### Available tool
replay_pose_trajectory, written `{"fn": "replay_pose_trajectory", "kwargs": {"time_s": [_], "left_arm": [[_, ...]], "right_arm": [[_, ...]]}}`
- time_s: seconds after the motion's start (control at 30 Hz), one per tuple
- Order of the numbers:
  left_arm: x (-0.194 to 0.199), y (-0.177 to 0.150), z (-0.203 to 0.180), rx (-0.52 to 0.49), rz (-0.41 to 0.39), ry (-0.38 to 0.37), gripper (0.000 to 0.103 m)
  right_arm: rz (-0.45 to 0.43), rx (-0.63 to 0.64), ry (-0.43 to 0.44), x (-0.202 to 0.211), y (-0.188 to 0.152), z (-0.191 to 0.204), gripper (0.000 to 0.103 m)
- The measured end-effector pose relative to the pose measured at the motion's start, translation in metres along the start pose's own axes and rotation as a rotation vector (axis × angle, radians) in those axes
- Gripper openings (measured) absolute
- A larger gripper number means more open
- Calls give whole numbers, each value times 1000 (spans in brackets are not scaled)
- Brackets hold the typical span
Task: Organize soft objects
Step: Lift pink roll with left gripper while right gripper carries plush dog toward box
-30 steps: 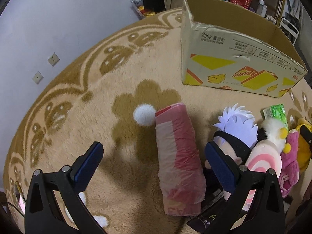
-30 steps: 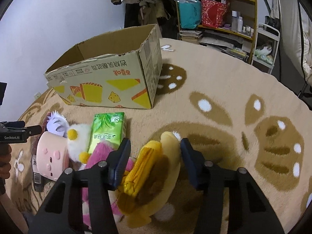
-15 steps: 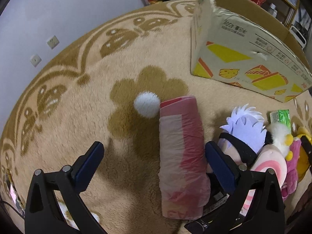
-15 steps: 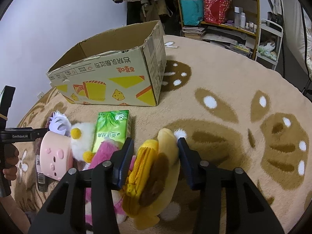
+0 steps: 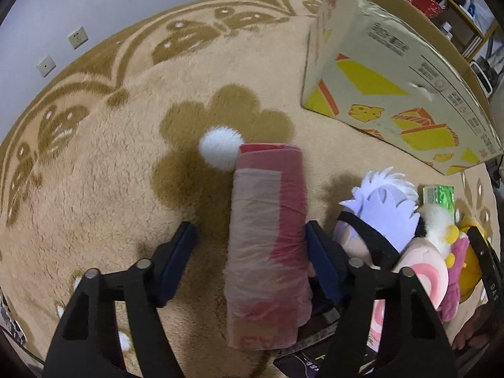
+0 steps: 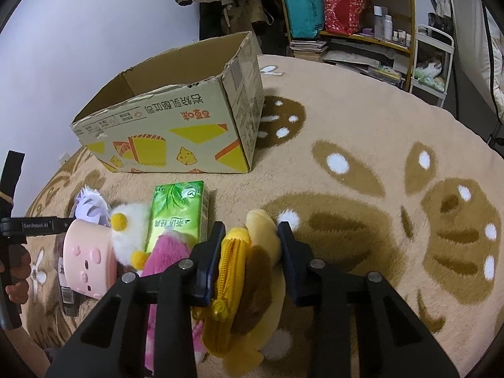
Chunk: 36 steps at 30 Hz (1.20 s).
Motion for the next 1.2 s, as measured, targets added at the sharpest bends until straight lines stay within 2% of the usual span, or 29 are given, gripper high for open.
{"fn": "replay_pose_trajectory", "kwargs": {"time_s": [0.07,0.17,0.2,0.63,0.87,1.03,1.2], "left_arm": [[1,-1,-1,-1,-3,-7,59],[2,-2,-2,-27,-6,26,45],[2,-2,-2,-34,-7,34,43],[23,0,-2,-6,-81,24,39],[39,2,4,9,-142,74,38],[60,4,7,-7,-224,140,37],[81,8,2,-27,-317,127,37]], "right_arm": [[-2,-2,-1,0,1,-1,35],[-5,4,-2,1,1,0,35],[-7,6,-2,2,1,0,35],[-23,8,-17,4,1,-2,34],[-67,6,-21,15,9,0,34],[-99,9,-16,24,15,2,34],[-121,23,-21,30,18,7,33]]}}
Point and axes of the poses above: each gripper's, at about its wrist camera, not at the fingertips, and x roughly against the way its jaws point, z to its left, y to its top, the point moved 5 cm from there along -x, roughly the way its jaws point, and after that the axes turned 9 degrees about -x, right-handed, at the moved point
